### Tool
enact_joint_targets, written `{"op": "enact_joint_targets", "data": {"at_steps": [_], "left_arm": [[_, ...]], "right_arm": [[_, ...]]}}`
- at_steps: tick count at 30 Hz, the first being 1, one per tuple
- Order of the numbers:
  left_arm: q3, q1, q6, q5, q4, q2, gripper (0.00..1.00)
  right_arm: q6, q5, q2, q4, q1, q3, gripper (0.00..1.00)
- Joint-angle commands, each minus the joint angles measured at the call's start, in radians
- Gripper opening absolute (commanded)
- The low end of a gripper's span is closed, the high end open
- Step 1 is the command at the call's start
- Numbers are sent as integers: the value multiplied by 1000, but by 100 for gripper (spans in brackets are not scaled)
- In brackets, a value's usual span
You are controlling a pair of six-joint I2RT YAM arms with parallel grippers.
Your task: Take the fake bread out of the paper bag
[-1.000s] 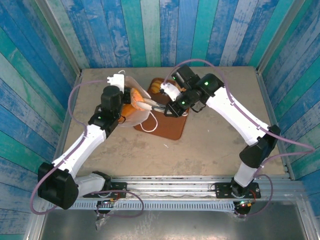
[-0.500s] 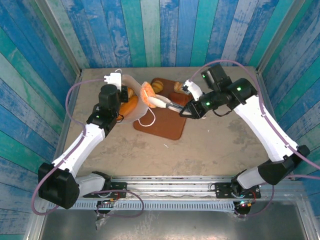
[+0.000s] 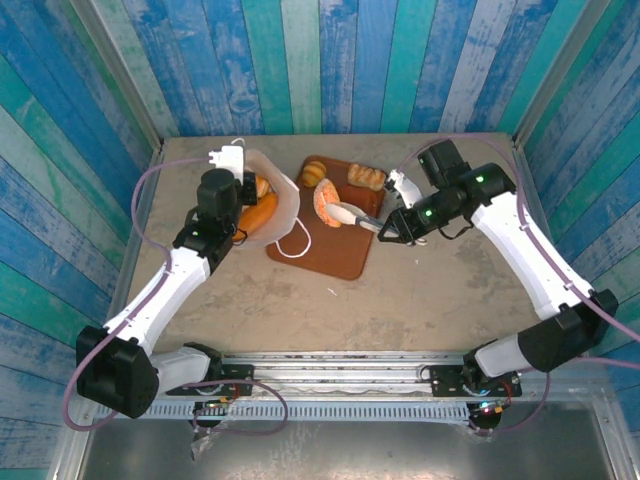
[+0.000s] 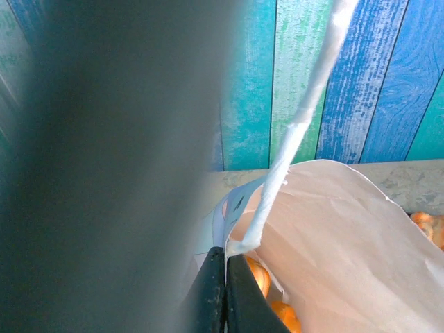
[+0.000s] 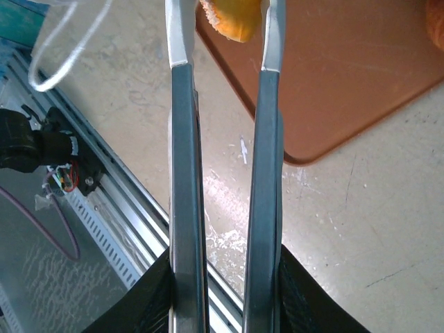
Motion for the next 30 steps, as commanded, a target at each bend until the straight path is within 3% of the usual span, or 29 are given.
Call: {"op": "enact_joint_targets", "data": {"at_steps": [1, 13, 30], "left_arm": [[18, 6, 2, 19, 19, -55, 0], [9, 6, -8, 18, 20, -64, 1], [1, 6, -21, 45, 37, -57, 0]], "right_arm": [[-30, -45, 46, -21, -11, -7, 27], [-38, 0, 222, -52, -23, -1, 28], [-4, 62, 331, -54, -63, 19, 33]]}}
